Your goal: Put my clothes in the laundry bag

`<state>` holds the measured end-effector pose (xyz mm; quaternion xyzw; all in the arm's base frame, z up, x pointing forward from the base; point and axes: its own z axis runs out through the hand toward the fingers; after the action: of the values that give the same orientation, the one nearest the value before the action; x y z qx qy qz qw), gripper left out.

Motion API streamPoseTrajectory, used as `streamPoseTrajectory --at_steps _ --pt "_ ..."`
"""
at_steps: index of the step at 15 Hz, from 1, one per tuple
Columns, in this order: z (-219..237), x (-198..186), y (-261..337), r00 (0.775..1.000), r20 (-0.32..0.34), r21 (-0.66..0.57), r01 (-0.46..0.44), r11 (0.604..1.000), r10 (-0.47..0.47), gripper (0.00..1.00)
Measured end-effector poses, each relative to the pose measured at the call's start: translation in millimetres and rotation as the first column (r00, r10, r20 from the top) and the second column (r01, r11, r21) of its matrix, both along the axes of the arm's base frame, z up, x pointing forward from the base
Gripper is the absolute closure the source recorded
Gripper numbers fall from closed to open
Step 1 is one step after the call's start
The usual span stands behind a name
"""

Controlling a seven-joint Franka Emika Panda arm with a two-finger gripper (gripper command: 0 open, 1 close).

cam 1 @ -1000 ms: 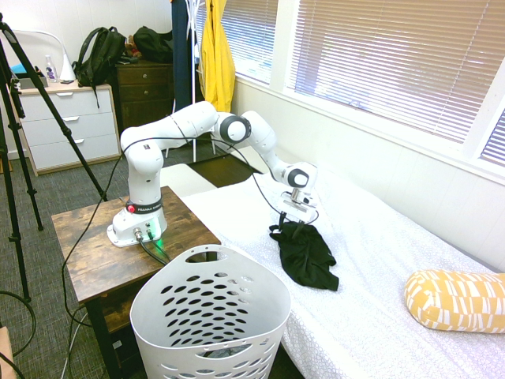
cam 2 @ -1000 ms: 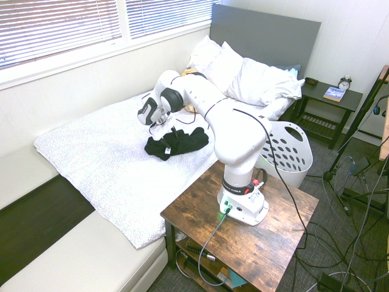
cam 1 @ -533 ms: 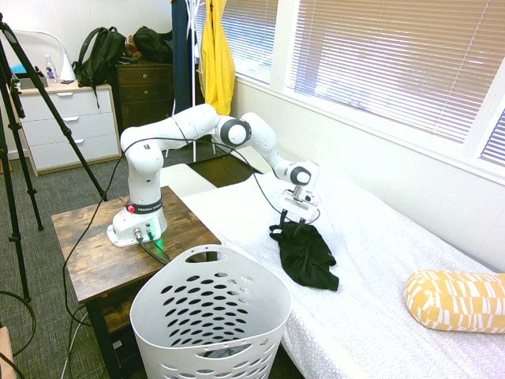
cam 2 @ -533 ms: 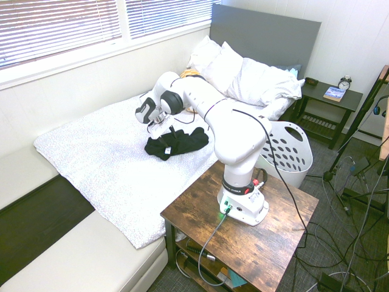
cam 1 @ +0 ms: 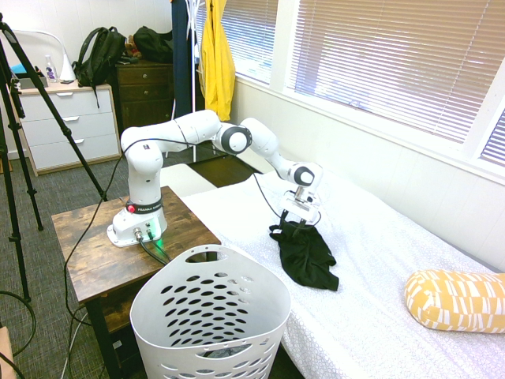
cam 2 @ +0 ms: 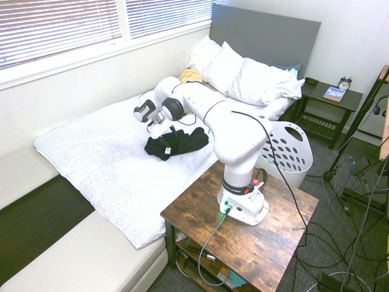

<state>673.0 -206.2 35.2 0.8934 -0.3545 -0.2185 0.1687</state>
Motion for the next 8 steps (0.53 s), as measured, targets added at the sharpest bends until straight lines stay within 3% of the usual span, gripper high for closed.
streamPoseTrajectory --at_steps 3,6,8 --pt "0 5 1 1.000 0.021 -0.001 -0.006 1.000 0.006 1.00" --pt "2 21 4 0.990 0.138 0.008 -0.016 1.000 0.015 1.00" --pt "1 23 3 0.986 0.167 0.015 -0.009 1.000 0.006 1.00"
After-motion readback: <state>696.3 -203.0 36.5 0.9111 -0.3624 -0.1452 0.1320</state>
